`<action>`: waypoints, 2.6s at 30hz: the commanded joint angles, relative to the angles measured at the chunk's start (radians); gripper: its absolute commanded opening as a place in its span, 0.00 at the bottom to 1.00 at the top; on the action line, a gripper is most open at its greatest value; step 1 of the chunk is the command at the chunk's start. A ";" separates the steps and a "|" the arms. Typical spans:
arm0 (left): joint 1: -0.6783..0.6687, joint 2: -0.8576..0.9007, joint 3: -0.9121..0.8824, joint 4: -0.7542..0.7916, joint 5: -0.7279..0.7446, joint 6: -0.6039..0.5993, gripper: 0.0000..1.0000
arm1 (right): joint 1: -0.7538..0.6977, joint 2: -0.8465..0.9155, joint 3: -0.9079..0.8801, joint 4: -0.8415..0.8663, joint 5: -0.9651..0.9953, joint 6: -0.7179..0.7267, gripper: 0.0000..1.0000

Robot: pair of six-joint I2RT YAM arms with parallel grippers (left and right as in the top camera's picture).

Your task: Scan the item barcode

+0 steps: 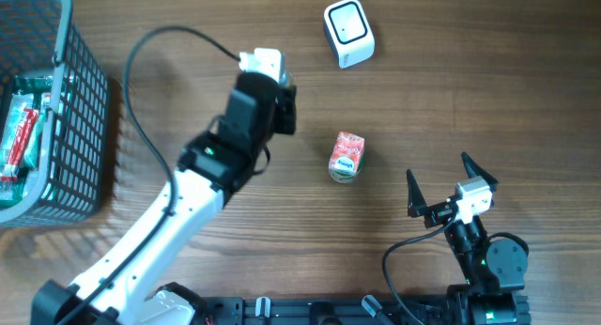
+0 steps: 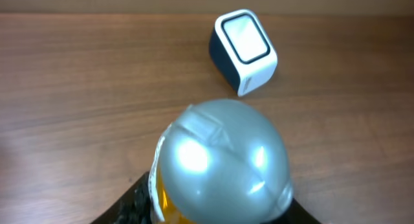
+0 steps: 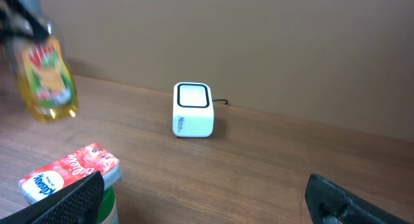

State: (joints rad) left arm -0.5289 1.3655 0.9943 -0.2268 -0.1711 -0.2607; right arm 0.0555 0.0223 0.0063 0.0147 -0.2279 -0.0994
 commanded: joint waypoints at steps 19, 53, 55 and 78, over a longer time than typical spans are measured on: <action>-0.086 0.148 -0.212 0.223 -0.047 -0.141 0.80 | 0.001 0.000 -0.001 0.003 -0.006 -0.005 1.00; -0.030 0.163 -0.209 0.238 0.071 -0.114 0.39 | 0.001 0.000 -0.001 0.003 -0.006 -0.005 1.00; -0.030 0.163 -0.209 0.238 0.089 -0.114 0.39 | 0.001 0.000 -0.001 0.003 -0.006 -0.005 1.00; -0.023 -0.034 -0.154 0.185 0.080 -0.084 1.00 | 0.001 0.000 -0.001 0.003 -0.006 -0.005 1.00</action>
State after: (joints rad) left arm -0.5594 1.4269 0.7925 -0.0151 -0.0738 -0.3664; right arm 0.0555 0.0223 0.0063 0.0147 -0.2279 -0.0994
